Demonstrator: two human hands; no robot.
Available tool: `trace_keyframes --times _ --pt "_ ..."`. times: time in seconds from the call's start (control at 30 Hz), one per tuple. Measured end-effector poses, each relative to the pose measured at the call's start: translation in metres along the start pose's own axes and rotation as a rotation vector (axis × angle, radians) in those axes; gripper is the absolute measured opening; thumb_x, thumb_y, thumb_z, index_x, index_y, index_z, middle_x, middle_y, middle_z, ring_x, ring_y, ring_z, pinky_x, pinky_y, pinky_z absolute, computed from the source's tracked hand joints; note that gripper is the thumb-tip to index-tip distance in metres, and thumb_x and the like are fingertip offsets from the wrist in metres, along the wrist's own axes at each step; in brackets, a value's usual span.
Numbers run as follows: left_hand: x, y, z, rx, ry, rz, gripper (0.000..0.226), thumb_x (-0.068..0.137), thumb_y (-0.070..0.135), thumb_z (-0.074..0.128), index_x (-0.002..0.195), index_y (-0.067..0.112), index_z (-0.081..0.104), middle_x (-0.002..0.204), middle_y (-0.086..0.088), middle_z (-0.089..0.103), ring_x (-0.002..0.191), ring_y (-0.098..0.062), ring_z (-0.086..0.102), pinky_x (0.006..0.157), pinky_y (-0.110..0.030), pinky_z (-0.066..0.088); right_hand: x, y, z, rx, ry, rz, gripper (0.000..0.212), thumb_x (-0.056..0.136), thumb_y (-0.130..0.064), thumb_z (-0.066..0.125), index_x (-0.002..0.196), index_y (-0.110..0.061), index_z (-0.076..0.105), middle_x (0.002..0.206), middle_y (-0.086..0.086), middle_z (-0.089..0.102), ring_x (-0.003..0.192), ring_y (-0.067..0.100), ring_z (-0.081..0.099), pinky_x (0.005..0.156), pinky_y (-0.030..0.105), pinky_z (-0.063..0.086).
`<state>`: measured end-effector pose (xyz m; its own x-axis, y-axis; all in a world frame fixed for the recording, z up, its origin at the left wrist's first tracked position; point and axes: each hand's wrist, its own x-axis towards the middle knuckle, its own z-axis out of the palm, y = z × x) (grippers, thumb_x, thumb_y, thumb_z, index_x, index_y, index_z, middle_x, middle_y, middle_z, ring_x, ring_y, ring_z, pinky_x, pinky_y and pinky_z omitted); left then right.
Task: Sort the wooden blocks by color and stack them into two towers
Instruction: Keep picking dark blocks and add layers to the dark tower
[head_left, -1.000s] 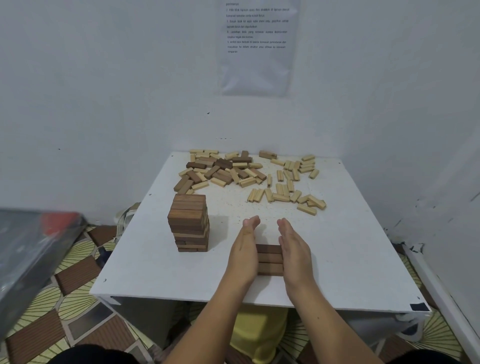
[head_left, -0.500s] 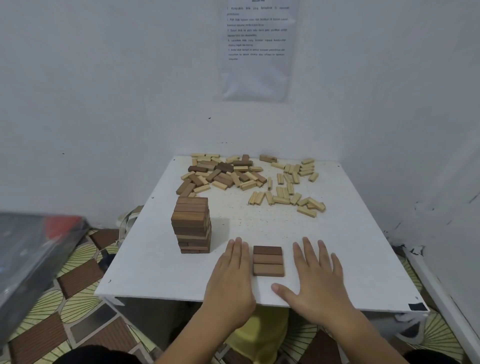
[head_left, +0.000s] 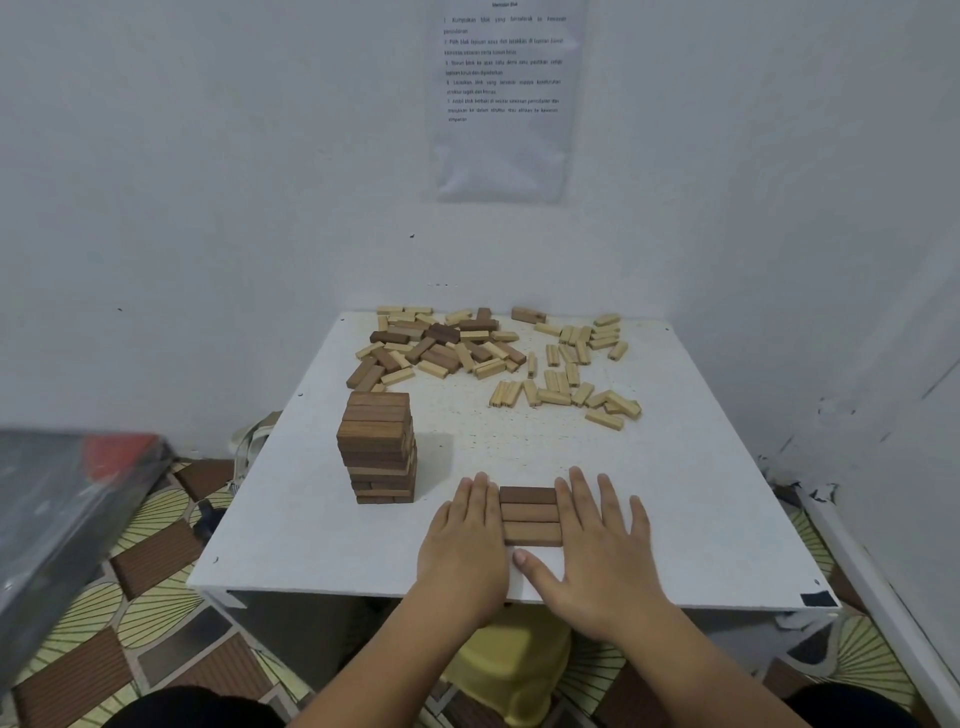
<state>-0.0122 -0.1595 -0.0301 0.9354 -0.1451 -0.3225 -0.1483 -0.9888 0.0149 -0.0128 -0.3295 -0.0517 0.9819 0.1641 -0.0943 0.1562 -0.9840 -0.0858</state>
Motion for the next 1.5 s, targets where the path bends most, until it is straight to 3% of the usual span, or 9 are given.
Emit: trace_keyframes --times 0.33,0.47,0.53,0.67,0.8,0.93,1.2,1.33,1.5 --pt "0.002 -0.004 0.007 -0.028 0.049 0.039 0.084 0.107 0.027 0.042 0.16 0.01 -0.02 0.169 -0.008 -0.027 0.157 -0.026 -0.021 0.13 -0.043 0.0 -0.001 -0.001 0.0 -0.011 -0.003 -0.006 0.106 0.081 -0.09 0.002 0.163 -0.023 -0.009 0.169 -0.002 -0.021 0.155 0.028 -0.021 0.123 0.059 -0.009" --pt "-0.002 -0.015 0.01 -0.173 0.106 0.126 0.086 0.1 0.018 0.044 0.163 0.014 -0.015 0.171 -0.004 -0.022 0.157 -0.02 -0.02 0.13 -0.039 -0.003 0.0 0.002 0.002 -0.011 -0.007 -0.012 0.104 0.083 -0.09 0.003 0.163 -0.024 -0.01 0.169 -0.002 -0.022 0.155 0.028 -0.022 0.122 0.059 -0.01" --pt "-0.004 -0.024 0.014 -0.257 0.148 0.179 0.079 0.1 0.022 0.037 0.165 0.016 -0.008 0.172 0.0 -0.016 0.158 -0.015 -0.018 0.129 -0.035 -0.003 0.0 0.002 0.002 -0.012 -0.005 -0.013 0.103 0.083 -0.09 0.002 0.163 -0.025 -0.011 0.169 -0.002 -0.023 0.155 0.027 -0.023 0.123 0.059 -0.01" --pt "-0.008 -0.03 0.022 -0.3 0.237 0.206 0.073 0.101 0.048 0.015 0.166 0.021 0.0 0.173 0.006 -0.008 0.157 -0.007 -0.013 0.129 -0.03 -0.003 0.0 0.001 0.001 -0.008 0.002 -0.018 0.105 0.081 -0.091 0.0 0.163 -0.025 -0.011 0.169 -0.002 -0.022 0.155 0.027 -0.022 0.123 0.059 -0.009" --pt "-0.009 -0.034 0.025 -0.212 0.265 0.235 0.085 0.094 0.069 -0.013 0.165 0.023 -0.006 0.168 0.01 -0.016 0.156 -0.006 -0.018 0.129 -0.031 -0.005 -0.001 0.002 0.001 -0.013 0.006 -0.022 0.107 0.08 -0.092 -0.002 0.163 -0.025 -0.01 0.169 -0.002 -0.022 0.155 0.027 -0.022 0.123 0.059 -0.008" --pt "-0.009 -0.038 0.029 -0.12 0.284 0.257 0.094 0.087 0.072 -0.026 0.164 0.021 -0.009 0.169 0.007 -0.018 0.155 -0.008 -0.021 0.129 -0.034 -0.007 0.0 0.002 0.002 -0.011 0.017 -0.022 0.106 0.081 -0.092 0.0 0.163 -0.025 -0.008 0.169 -0.001 -0.02 0.155 0.027 -0.022 0.123 0.059 -0.009" --pt "-0.008 -0.036 0.033 -0.132 0.318 0.249 0.087 0.092 0.066 -0.023 0.165 0.021 -0.005 0.169 0.006 -0.015 0.157 -0.01 -0.016 0.129 -0.035 -0.005 -0.001 0.002 0.003 -0.006 0.024 -0.018 0.106 0.081 -0.092 0.0 0.163 -0.026 -0.007 0.17 -0.001 -0.019 0.155 0.028 -0.021 0.123 0.059 -0.008" --pt "-0.009 -0.03 0.033 -0.115 0.329 0.212 0.076 0.097 0.053 -0.014 0.165 0.019 -0.003 0.171 0.002 -0.012 0.157 -0.012 -0.016 0.129 -0.038 -0.003 -0.001 0.001 0.003 -0.013 0.017 -0.019 0.106 0.08 -0.091 -0.002 0.163 -0.026 -0.007 0.17 -0.001 -0.019 0.156 0.028 -0.02 0.123 0.059 -0.008" --pt "-0.01 -0.018 0.032 -0.093 0.307 0.165 0.083 0.09 0.052 -0.01 0.164 0.014 -0.008 0.172 -0.003 -0.013 0.158 -0.017 -0.016 0.129 -0.04 -0.004 -0.001 -0.001 0.002 -0.023 0.011 -0.012 0.105 0.08 -0.09 -0.004 0.163 -0.026 -0.01 0.169 0.0 -0.021 0.155 0.029 -0.022 0.123 0.06 -0.007"
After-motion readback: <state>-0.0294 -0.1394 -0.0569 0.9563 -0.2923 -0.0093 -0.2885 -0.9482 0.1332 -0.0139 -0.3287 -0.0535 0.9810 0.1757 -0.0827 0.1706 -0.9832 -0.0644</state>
